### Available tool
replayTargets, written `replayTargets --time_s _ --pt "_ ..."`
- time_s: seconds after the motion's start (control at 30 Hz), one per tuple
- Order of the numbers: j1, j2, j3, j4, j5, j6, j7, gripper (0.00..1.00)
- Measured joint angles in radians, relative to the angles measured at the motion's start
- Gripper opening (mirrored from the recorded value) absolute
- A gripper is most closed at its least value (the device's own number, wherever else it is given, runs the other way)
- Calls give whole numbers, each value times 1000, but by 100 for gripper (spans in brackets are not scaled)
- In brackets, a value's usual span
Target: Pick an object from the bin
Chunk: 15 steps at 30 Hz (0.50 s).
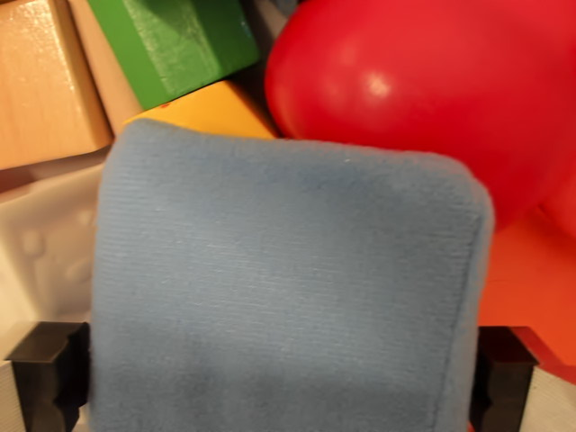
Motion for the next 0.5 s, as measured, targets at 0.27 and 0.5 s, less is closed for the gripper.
replayTargets --time_s 0.27,0.5 --pt "0 1 0 0 1 2 -1 0" --pt "0 1 3 1 1 2 -1 0"
